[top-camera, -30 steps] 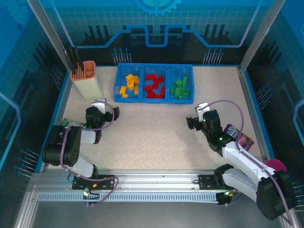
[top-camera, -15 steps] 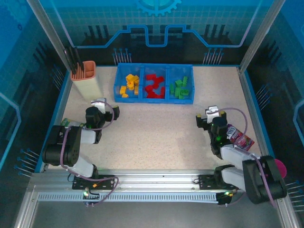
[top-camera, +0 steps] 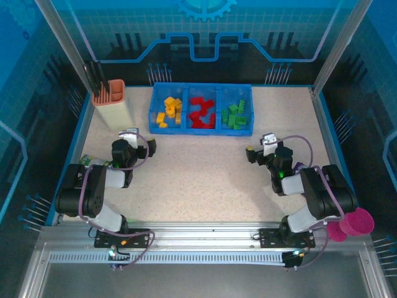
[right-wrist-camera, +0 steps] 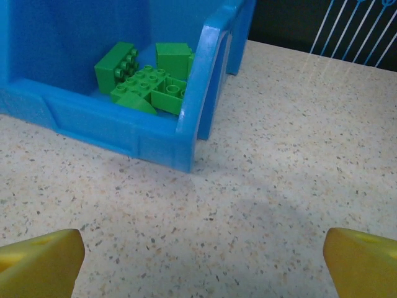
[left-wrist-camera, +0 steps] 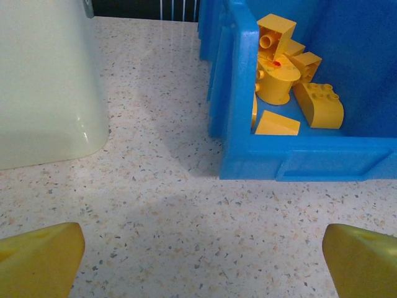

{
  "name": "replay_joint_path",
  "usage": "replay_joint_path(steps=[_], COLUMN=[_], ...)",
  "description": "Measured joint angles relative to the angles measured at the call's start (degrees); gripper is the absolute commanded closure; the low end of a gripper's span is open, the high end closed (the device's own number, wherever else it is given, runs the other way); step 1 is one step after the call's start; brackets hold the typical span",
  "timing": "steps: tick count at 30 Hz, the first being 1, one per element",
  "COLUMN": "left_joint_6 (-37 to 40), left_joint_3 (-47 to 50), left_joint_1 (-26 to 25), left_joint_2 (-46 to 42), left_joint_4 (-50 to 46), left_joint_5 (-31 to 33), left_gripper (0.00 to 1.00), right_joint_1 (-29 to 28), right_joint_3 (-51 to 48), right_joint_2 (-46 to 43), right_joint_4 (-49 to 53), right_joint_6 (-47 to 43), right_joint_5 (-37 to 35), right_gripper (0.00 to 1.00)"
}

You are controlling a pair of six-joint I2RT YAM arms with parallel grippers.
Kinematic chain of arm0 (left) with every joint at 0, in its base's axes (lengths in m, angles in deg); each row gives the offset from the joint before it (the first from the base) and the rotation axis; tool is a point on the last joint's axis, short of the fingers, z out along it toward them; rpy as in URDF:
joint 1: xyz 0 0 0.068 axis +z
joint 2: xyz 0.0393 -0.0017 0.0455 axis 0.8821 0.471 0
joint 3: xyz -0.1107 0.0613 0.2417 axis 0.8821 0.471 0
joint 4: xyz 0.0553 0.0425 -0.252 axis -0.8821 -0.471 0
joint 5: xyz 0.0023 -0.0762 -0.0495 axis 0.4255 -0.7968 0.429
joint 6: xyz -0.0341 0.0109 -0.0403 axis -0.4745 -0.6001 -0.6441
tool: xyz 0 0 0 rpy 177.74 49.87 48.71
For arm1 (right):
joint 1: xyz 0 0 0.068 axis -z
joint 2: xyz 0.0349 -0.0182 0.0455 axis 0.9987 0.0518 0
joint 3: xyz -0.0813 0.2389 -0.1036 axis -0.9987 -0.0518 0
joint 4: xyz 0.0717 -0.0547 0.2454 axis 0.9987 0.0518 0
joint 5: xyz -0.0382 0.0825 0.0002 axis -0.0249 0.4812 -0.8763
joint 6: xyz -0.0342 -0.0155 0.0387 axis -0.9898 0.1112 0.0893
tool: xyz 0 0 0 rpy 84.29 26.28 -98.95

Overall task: Sort the legos into containers by color
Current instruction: Reset both arms

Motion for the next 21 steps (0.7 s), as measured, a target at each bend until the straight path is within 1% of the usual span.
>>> replay_joint_path(steps=[6, 21], left_joint_6=[-0.02, -0.02], left_joint_3=[0.00, 0.00], left_joint_1=[0.00, 0.00], left_joint_2=[0.00, 0.00], left_joint_4=[0.02, 0.04], left_joint_5=[0.00, 0.00], left_gripper=[0.00, 0.01], right_joint_1=[2.36, 2.49], right_joint_3=[5.25, 5.25], right_joint_2=[0.00, 0.00], right_joint_4=[3.67, 6.62], right_joint_6=[1.95, 2.78], right_joint_5=[-0.13, -0.31], right_gripper=[0.00, 0.00])
